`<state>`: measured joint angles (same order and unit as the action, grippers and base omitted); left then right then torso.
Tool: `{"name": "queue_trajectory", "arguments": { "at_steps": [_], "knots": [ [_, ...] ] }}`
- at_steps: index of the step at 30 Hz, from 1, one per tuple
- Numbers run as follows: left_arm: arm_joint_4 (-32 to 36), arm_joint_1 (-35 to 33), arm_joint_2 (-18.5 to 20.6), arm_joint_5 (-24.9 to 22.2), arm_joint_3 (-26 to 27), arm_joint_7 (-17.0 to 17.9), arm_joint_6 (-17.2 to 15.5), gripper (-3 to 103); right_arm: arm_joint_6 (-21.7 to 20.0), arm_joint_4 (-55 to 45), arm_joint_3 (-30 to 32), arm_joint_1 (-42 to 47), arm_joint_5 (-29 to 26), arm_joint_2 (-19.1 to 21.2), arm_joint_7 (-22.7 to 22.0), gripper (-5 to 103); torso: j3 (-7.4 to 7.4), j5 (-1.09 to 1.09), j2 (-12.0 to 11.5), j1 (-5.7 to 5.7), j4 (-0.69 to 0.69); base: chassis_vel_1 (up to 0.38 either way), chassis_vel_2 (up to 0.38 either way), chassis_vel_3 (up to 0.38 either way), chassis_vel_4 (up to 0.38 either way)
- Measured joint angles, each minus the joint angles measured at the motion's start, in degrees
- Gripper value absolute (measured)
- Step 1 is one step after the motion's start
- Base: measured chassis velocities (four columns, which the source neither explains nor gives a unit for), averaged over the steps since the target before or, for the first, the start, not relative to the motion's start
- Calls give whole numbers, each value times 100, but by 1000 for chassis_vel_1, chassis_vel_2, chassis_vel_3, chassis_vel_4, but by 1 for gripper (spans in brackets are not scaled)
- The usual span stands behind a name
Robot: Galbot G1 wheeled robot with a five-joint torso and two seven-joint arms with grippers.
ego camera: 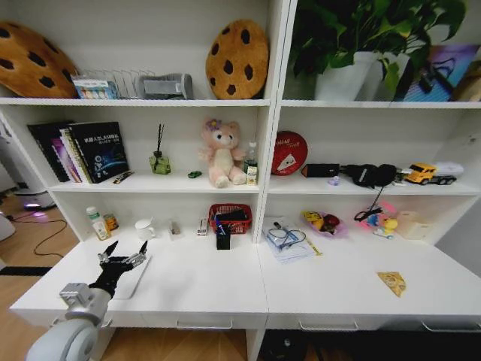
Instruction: Organize the objects on the table.
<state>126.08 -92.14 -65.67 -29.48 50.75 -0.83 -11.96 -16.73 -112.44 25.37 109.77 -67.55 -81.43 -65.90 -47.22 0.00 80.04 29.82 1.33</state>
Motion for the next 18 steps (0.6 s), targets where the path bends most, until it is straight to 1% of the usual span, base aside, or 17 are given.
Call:
{"name": "queue_trajectory", "arguments": {
  "at_steps": [1,2,3,4,5,6,7,8,9,11,12,13,14,15,16,17,18],
  "knots": [
    [0,0,0,0,0,0,0,100,0,0,0,0,0,0,0,100,0,0,0,0,0,0,0,0,0],
    [0,0,0,0,0,0,0,100,172,-866,-99,273,20,61,-349,100,0,-2,0,0,-1,0,0,0,0],
    [0,0,0,0,0,0,0,100,274,-1693,-184,337,52,111,-858,100,0,-2,0,1,-2,0,0,0,0],
    [0,0,0,0,0,0,0,100,274,-1693,-184,337,52,111,-858,100,0,-2,0,1,-2,0,0,0,0],
    [0,0,0,0,0,0,0,100,277,-2051,-211,289,3,142,-1162,100,-1,-2,0,1,-1,0,0,0,0],
    [0,0,0,0,0,0,0,100,277,-2051,-211,289,3,142,-1162,100,-1,-2,0,1,-1,0,0,0,0],
    [0,0,0,0,0,0,0,100,221,-2610,-213,94,-222,176,-1633,100,-1,-1,-1,2,-1,0,0,0,0],
    [0,0,0,0,0,0,0,100,93,-3012,-119,-168,-675,177,-2009,100,-1,-3,-1,2,-3,0,0,0,0],
    [0,0,0,0,0,0,0,100,93,-3012,-119,-168,-675,177,-2009,100,-1,-3,-1,2,-3,0,0,0,0],
    [0,0,0,0,0,2,0,100,57,-3186,130,-709,-1487,378,-2220,100,-1,0,-1,2,-2,0,0,0,0],
    [0,0,0,0,0,1,0,100,17,-3198,236,-951,-1788,501,-2215,100,-1,0,-1,2,-4,0,0,0,0],
    [0,0,0,0,0,1,0,100,17,-3198,236,-951,-1788,501,-2215,100,-1,0,-1,2,-4,0,0,0,0],
    [-1,0,0,0,0,2,0,100,-89,-3198,302,-1069,-1795,568,-2102,100,-2,2,-2,2,-4,0,0,0,0],
    [-1,0,0,0,0,2,0,100,-269,-3196,373,-1118,-1444,613,-1723,100,-2,0,-2,3,-4,0,0,0,0],
    [-1,0,0,0,0,2,0,100,-269,-3196,373,-1118,-1444,613,-1723,100,-2,0,-2,3,-4,0,0,0,0],
    [0,0,0,0,0,2,0,100,-469,-3186,501,-1118,-1103,614,-1201,100,-1,1,-2,3,0,0,0,0,0],
    [-1,0,0,0,-1,2,0,100,-679,-3171,739,-1170,-820,628,-456,100,-2,0,-2,2,2,0,0,0,0]
  ]
}}
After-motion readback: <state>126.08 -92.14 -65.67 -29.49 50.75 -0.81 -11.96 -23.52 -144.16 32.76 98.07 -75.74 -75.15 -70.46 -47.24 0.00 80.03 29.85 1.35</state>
